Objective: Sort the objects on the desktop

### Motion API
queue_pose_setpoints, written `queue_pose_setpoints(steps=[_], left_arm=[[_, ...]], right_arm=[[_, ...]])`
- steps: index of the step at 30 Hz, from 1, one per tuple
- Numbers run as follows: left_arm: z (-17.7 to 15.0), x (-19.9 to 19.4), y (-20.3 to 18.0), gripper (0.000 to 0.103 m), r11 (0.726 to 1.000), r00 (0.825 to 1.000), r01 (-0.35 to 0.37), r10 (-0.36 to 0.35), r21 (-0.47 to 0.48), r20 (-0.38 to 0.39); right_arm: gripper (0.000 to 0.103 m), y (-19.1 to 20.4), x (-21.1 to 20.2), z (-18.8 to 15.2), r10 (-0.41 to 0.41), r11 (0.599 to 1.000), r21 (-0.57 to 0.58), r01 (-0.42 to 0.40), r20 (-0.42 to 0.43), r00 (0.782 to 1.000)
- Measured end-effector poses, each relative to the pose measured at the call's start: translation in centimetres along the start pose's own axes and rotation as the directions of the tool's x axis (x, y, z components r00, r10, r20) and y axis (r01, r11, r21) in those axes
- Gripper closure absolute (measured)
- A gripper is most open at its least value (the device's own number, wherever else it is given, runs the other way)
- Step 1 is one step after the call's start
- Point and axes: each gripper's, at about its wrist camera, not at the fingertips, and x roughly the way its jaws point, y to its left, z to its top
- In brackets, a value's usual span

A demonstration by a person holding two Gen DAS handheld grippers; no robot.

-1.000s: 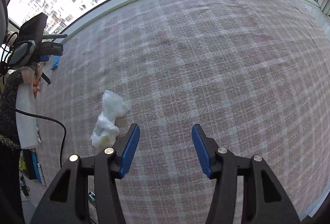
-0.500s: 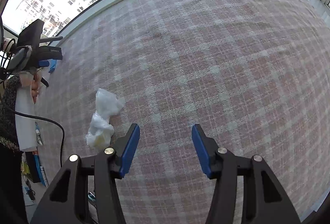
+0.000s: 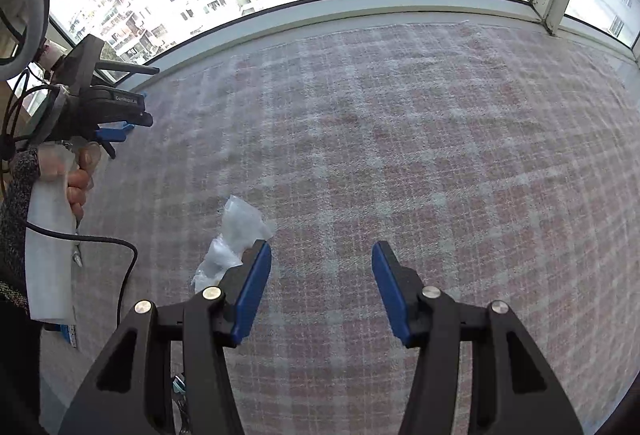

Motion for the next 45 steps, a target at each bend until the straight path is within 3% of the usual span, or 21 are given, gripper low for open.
queue_pose_setpoints(steps=[3, 5, 7, 9, 12, 14, 17, 24, 27, 31, 35, 45], left_arm=[[-3.3, -2.5, 2.6, 0.054, 0.999, 1.000, 0.027, -0.028, 0.040, 0.014], [-5.8, -4.2, 5.6, 0.054, 0.998, 0.999, 0.043, -0.043, 0.044, 0.010], [-8.1, -6.2, 8.7, 0.054, 0.999, 0.999, 0.026, -0.027, 0.048, 0.026], [-10.2, -7.9, 12.2, 0.053, 0.999, 0.999, 0.010, -0.011, 0.039, 0.037], [-12.5, -9.8, 17.9, 0.053, 0.999, 0.997, -0.043, 0.044, -0.010, 0.060], [-13.9, -10.3, 21.9, 0.053, 0.996, 0.996, -0.067, 0.071, -0.055, 0.060], [-15.4, -10.5, 27.1, 0.054, 0.987, 0.991, -0.114, 0.121, -0.109, 0.062], [-16.3, -11.3, 34.2, 0.053, 0.959, 0.981, -0.163, 0.183, -0.230, 0.068], [-15.6, -10.6, 36.1, 0.054, 0.947, 0.981, -0.165, 0.187, -0.276, 0.057], [-15.4, -9.6, 37.9, 0.054, 0.935, 0.981, -0.160, 0.188, -0.318, 0.057], [-15.2, -9.3, 38.5, 0.054, 0.928, 0.979, -0.167, 0.196, -0.334, 0.054], [-15.0, -7.8, 39.2, 0.054, 0.923, 0.985, -0.154, 0.172, -0.353, 0.021]], right_arm=[[0.051, 3.4, 0.6, 3.1, 0.057, 0.982, -0.185, -0.048, 0.040, 0.998], [0.051, 6.2, 0.9, 4.1, 0.127, 0.928, -0.354, -0.114, 0.012, 0.992], [0.051, 9.5, 1.3, 4.8, 0.161, 0.840, -0.525, -0.135, 0.004, 0.987], [0.051, 13.0, 2.3, 5.2, 0.186, 0.713, -0.687, -0.139, -0.006, 0.983], [0.051, 17.8, 3.7, 5.5, 0.186, 0.524, -0.840, -0.141, -0.048, 0.981], [0.052, 20.8, 4.7, 5.7, 0.186, 0.416, -0.899, -0.140, -0.067, 0.980], [0.052, 24.2, 6.8, 6.2, 0.175, 0.301, -0.945, -0.130, -0.079, 0.981], [0.053, 27.6, 9.6, 7.2, 0.204, 0.119, -0.970, -0.212, -0.185, 0.961], [0.053, 28.3, 10.9, 7.9, 0.213, 0.083, -0.967, -0.241, -0.219, 0.952], [0.053, 28.9, 12.4, 9.0, 0.230, 0.083, -0.960, -0.267, -0.242, 0.943], [0.053, 29.3, 13.2, 9.4, 0.228, 0.052, -0.964, -0.260, -0.242, 0.943], [0.053, 30.5, 15.8, 9.8, 0.228, 0.049, -0.956, -0.289, -0.271, 0.935]])
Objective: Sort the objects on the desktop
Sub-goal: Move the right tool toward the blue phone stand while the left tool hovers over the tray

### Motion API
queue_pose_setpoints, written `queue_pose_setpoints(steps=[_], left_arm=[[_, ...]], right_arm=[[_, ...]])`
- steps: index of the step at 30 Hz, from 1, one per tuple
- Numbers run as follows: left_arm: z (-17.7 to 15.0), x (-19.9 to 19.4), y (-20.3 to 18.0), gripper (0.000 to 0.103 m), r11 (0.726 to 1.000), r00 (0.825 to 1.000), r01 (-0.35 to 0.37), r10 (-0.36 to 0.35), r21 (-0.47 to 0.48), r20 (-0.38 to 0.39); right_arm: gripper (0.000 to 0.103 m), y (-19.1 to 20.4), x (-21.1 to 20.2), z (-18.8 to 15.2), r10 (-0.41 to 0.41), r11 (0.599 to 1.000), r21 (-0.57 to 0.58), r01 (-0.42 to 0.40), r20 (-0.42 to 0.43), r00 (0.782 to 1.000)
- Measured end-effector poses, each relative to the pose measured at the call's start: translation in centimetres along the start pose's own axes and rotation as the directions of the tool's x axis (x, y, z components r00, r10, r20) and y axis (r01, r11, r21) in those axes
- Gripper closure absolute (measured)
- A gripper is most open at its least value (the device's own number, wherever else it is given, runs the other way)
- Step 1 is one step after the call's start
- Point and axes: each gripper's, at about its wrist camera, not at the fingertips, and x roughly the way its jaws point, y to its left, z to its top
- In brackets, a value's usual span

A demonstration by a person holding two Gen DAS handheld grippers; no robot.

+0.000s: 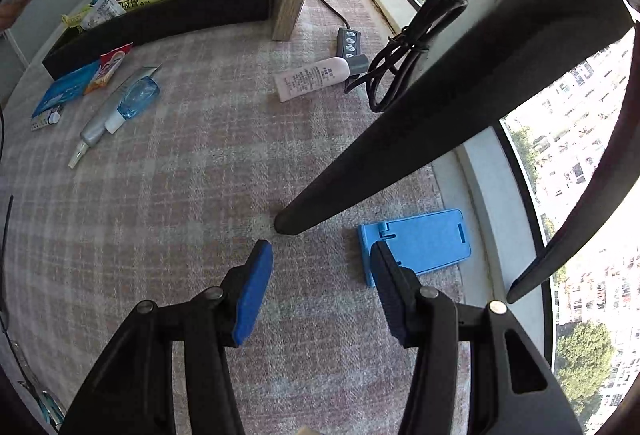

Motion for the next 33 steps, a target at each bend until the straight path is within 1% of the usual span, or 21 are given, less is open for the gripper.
queue_pose_setpoints(steps=[2, 6, 9, 11, 13, 15, 17, 18, 20, 22, 25, 26, 28, 30, 31, 33], left_arm=[[0.1, 0.0, -0.1, 0.054, 1.000, 1.000, 0.002, -0.002, 0.000, -0.002], [0.2, -0.2, -0.2, 0.054, 1.000, 1.000, 0.008, -0.008, 0.005, 0.007], [0.2, -0.4, -0.5, 0.054, 1.000, 1.000, 0.014, -0.015, 0.014, 0.012], [0.2, -0.4, -0.7, 0.054, 1.000, 1.000, 0.023, -0.023, 0.016, 0.009], [0.2, -0.5, -0.8, 0.054, 0.999, 1.000, 0.031, -0.031, 0.021, 0.006], [0.1, -0.7, -0.8, 0.054, 0.999, 1.000, 0.030, -0.030, 0.029, 0.009], [0.2, -0.9, -0.7, 0.054, 0.999, 0.999, 0.031, -0.032, 0.025, 0.016], [0.2, -1.0, -0.6, 0.054, 0.999, 0.999, 0.033, -0.034, 0.023, 0.019], [0.2, -1.1, -0.5, 0.054, 0.999, 0.999, 0.031, -0.032, 0.021, 0.023], [0.2, -1.1, -0.5, 0.054, 0.999, 0.999, 0.032, -0.032, 0.020, 0.025], [0.3, -1.1, -0.7, 0.054, 0.999, 0.999, 0.033, -0.033, 0.023, 0.031], [0.3, -1.1, -0.8, 0.054, 0.999, 0.999, 0.034, -0.035, 0.024, 0.032], [0.2, -1.0, -1.1, 0.054, 0.999, 0.999, 0.036, -0.036, 0.030, 0.031], [0.2, -1.0, -1.3, 0.054, 0.999, 0.999, 0.029, -0.030, 0.037, 0.031], [0.2, -1.1, -1.2, 0.054, 0.999, 0.999, 0.024, -0.026, 0.037, 0.032], [0.3, -1.1, -1.1, 0.054, 0.999, 0.999, 0.014, -0.015, 0.031, 0.034]], right_arm=[[0.053, 0.0, -0.1, 0.0, 0.016, 1.000, 0.005, -0.016, 0.001, 1.000], [0.053, 0.1, -0.6, -0.5, 0.082, 0.996, 0.048, -0.080, -0.029, 0.996], [0.053, 1.1, -0.8, -0.8, 0.073, 0.997, 0.025, -0.072, -0.054, 0.996], [0.053, 1.4, -0.9, -0.9, 0.065, 0.997, 0.031, -0.064, -0.061, 0.996], [0.052, 1.5, -0.9, -1.2, 0.105, 0.993, 0.063, -0.100, -0.072, 0.992], [0.052, 2.0, -1.4, -1.5, 0.116, 0.991, 0.072, -0.112, -0.062, 0.991], [0.053, 2.7, -2.2, -1.9, 0.167, 0.982, 0.095, -0.161, -0.054, 0.984], [0.054, 3.3, -3.0, -2.2, 0.179, 0.980, 0.095, -0.175, -0.040, 0.983], [0.054, 4.2, -5.1, -2.6, 0.167, 0.981, 0.097, -0.167, 0.012, 0.986], [0.053, 4.0, -7.3, -3.1, 0.160, 0.977, 0.133, -0.167, 0.062, 0.985], [0.053, 2.5, -9.3, -3.7, 0.084, 0.977, 0.189, -0.102, 0.100, 0.991], [0.053, 1.3, -8.8, -3.9, 0.052, 0.974, 0.215, -0.074, 0.104, 0.993], [0.052, -1.0, -6.4, -4.3, -0.007, 0.958, 0.287, -0.023, 0.103, 0.995], [0.052, -2.3, -5.1, -4.0, -0.017, 0.945, 0.327, -0.021, 0.112, 0.994], [0.054, -2.5, -4.4, -3.5, -0.016, 0.946, 0.322, -0.024, 0.119, 0.993], [0.056, -2.4, -3.2, -2.7, -0.004, 0.962, 0.271, -0.028, 0.117, 0.993]])
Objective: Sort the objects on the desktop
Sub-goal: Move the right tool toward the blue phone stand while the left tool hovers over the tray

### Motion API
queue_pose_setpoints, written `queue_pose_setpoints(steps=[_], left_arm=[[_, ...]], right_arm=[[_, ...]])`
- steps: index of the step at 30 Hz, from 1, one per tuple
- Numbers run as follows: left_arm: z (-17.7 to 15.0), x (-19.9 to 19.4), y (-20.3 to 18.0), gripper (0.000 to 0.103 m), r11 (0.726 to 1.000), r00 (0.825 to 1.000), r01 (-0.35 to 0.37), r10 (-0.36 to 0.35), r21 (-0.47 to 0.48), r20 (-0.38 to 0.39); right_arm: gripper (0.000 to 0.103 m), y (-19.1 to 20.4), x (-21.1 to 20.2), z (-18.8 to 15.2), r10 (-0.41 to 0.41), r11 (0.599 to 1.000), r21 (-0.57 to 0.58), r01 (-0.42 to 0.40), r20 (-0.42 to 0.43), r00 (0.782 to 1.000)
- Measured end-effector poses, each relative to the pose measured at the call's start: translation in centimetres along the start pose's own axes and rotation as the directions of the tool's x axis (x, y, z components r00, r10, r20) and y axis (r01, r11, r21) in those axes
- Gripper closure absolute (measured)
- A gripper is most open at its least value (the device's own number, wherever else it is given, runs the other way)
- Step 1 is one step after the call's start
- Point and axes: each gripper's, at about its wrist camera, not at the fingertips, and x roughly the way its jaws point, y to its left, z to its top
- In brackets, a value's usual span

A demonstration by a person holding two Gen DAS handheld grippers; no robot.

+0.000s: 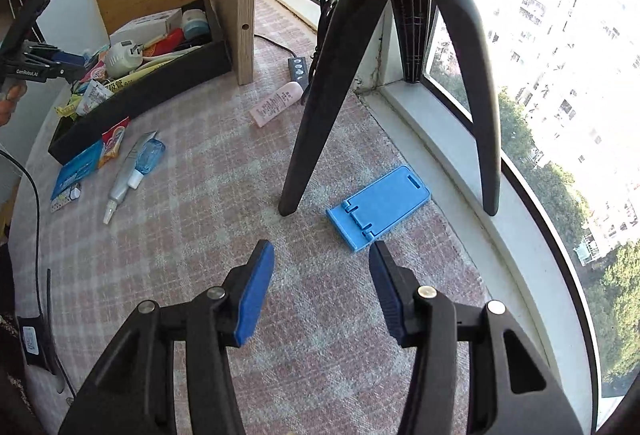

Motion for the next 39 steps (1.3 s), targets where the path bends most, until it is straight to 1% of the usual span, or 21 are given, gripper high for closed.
queue_pose_setpoints(steps=[1, 3, 6, 10, 13, 16, 20, 22, 28, 31, 39], left_arm=[[0.0, 0.1, 0.1, 0.054, 1.000, 1.000, -0.006, 0.006, -0.004, -0.001], [0.0, 0.3, 0.3, 0.054, 1.000, 1.000, -0.017, 0.017, -0.011, -0.007], [-0.1, 0.9, 0.3, 0.054, 1.000, 1.000, -0.018, 0.018, -0.015, -0.023], [-0.1, 1.2, -0.1, 0.054, 1.000, 1.000, -0.015, 0.015, -0.008, -0.027], [0.2, 1.3, -0.3, 0.054, 1.000, 1.000, -0.016, 0.016, -0.004, -0.027], [0.3, 1.3, -0.5, 0.054, 1.000, 1.000, -0.015, 0.015, 0.000, -0.026], [0.3, 1.0, -0.8, 0.054, 1.000, 1.000, -0.009, 0.010, 0.006, -0.019], [0.2, 0.9, -0.9, 0.054, 1.000, 1.000, -0.007, 0.007, 0.005, -0.018], [0.0, 0.2, -1.2, 0.054, 1.000, 1.000, 0.003, -0.003, 0.016, -0.008], [-0.2, 0.0, -1.4, 0.054, 1.000, 1.000, 0.008, -0.007, 0.023, -0.008], [-1.3, -1.2, -2.4, 0.054, 0.995, 0.998, 0.058, -0.058, 0.075, -0.010]], right_arm=[[0.059, 0.4, 0.7, 0.3, -0.001, 0.999, -0.033, 0.001, -0.010, 1.000], [0.061, 0.9, 2.3, 0.9, -0.012, 0.996, -0.085, 0.009, -0.034, 0.999], [0.064, 0.4, 3.6, 1.7, -0.004, 0.995, -0.099, -0.001, -0.047, 0.999], [0.064, -0.3, 4.2, 2.3, -0.014, 0.992, -0.124, 0.008, -0.049, 0.999], [0.064, -0.8, 4.4, 2.3, -0.004, 0.994, -0.110, -0.002, -0.054, 0.999], [0.063, -1.0, 4.2, 2.1, 0.034, 0.996, -0.082, -0.038, -0.055, 0.998], [0.061, 0.0, 3.9, 1.3, 0.063, 0.994, -0.086, -0.070, -0.080, 0.995], [0.061, 0.5, 3.8, 0.8, 0.061, 0.994, -0.091, -0.068, -0.080, 0.995], [0.061, 0.9, 3.4, 0.2, 0.121, 0.991, -0.043, -0.127, -0.118, 0.986], [0.061, 1.9, 3.2, -0.5, 0.141, 0.989, -0.027, -0.146, -0.124, 0.982], [0.061, 6.2, 2.2, -3.0, 0.183, 0.983, 0.019, -0.182, -0.166, 0.969]])
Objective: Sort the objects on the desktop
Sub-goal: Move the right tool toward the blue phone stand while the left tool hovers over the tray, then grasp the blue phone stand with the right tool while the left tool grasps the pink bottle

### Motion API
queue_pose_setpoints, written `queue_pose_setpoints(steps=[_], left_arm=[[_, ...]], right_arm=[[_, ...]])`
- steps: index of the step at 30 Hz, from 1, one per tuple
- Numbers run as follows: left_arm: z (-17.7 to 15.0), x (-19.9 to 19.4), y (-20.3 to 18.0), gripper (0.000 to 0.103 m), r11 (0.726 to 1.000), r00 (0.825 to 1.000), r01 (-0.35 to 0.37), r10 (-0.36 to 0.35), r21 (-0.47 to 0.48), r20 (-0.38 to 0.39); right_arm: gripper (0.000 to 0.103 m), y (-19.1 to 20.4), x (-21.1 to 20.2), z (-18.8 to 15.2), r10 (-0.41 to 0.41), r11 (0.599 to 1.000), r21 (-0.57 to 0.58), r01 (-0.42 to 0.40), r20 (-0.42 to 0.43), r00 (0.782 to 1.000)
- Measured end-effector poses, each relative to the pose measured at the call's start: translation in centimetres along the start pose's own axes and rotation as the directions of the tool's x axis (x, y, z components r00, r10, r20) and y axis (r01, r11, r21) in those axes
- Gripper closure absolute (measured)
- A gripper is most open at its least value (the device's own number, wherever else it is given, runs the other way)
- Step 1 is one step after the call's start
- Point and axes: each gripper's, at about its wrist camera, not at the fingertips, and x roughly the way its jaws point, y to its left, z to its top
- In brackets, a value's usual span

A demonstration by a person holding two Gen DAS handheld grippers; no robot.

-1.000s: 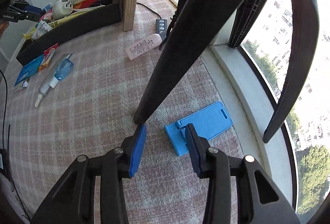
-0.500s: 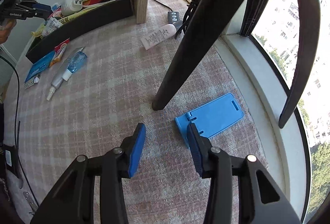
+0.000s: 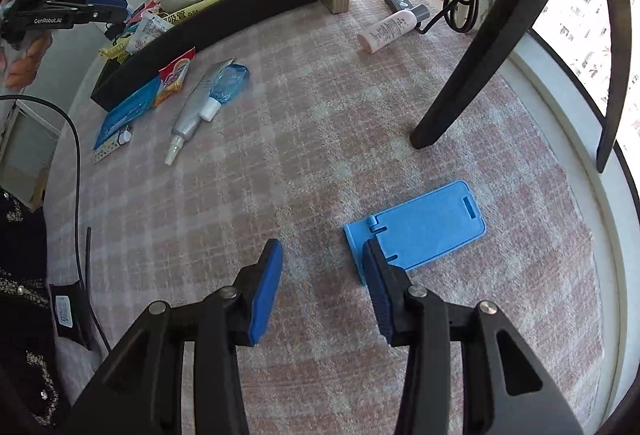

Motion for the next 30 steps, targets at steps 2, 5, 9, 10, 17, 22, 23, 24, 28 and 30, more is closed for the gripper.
queue_pose_setpoints(steps=[2, 5, 9, 10, 17, 22, 23, 24, 28, 30], left_arm=[[-0.3, -0.4, -0.2, 0.054, 1.000, 1.000, 0.012, -0.012, 0.014, 0.002], [-0.7, -0.9, -0.8, 0.054, 0.999, 1.000, 0.028, -0.028, 0.047, 0.004], [-0.8, -0.9, -2.1, 0.054, 0.994, 0.999, 0.044, -0.044, 0.097, 0.005], [-0.7, -0.7, -2.6, 0.054, 0.992, 0.999, 0.052, -0.053, 0.112, 0.001], [2.7, 0.6, -7.1, 0.054, 0.969, 0.996, 0.071, -0.080, 0.238, 0.029], [6.1, 3.7, -11.2, 0.054, 0.946, 0.997, 0.072, -0.080, 0.317, 0.013], [6.7, 4.4, -11.9, 0.055, 0.943, 0.996, 0.089, -0.091, 0.320, -0.007], [7.3, 5.2, -12.6, 0.055, 0.942, 0.994, 0.112, -0.110, 0.316, -0.025], [9.5, 8.0, -14.9, 0.057, 0.945, 0.995, 0.104, -0.096, 0.311, -0.040], [10.1, 9.3, -16.1, 0.057, 0.946, 0.996, 0.090, -0.079, 0.311, -0.046]], right_arm=[[0.061, 1.3, 0.1, -0.7, 0.008, 1.000, 0.011, -0.008, -0.014, 1.000], [0.061, 3.1, 0.4, -1.3, 0.019, 1.000, 0.023, -0.018, -0.035, 0.999], [0.061, 5.6, 0.4, -1.8, -0.028, 0.999, 0.043, 0.031, -0.063, 0.998], [0.061, 7.0, 0.2, -1.6, -0.040, 0.997, 0.069, 0.043, -0.054, 0.998], [0.058, 4.5, -3.7, -1.7, -0.224, 0.884, 0.415, 0.217, -0.031, 0.974], [0.057, 3.4, -3.8, -1.5, -0.289, 0.741, 0.616, 0.267, -0.067, 0.955], [0.057, 3.2, -3.6, -1.5, -0.285, 0.713, 0.650, 0.263, -0.075, 0.956], [0.057, 3.2, -3.4, -1.4, -0.288, 0.687, 0.675, 0.269, -0.088, 0.954], [0.056, 3.8, -2.5, -0.8, -0.324, 0.630, 0.713, 0.307, -0.119, 0.939], [0.056, 4.3, -1.6, -0.4, -0.320, 0.613, 0.729, 0.305, -0.125, 0.939]])
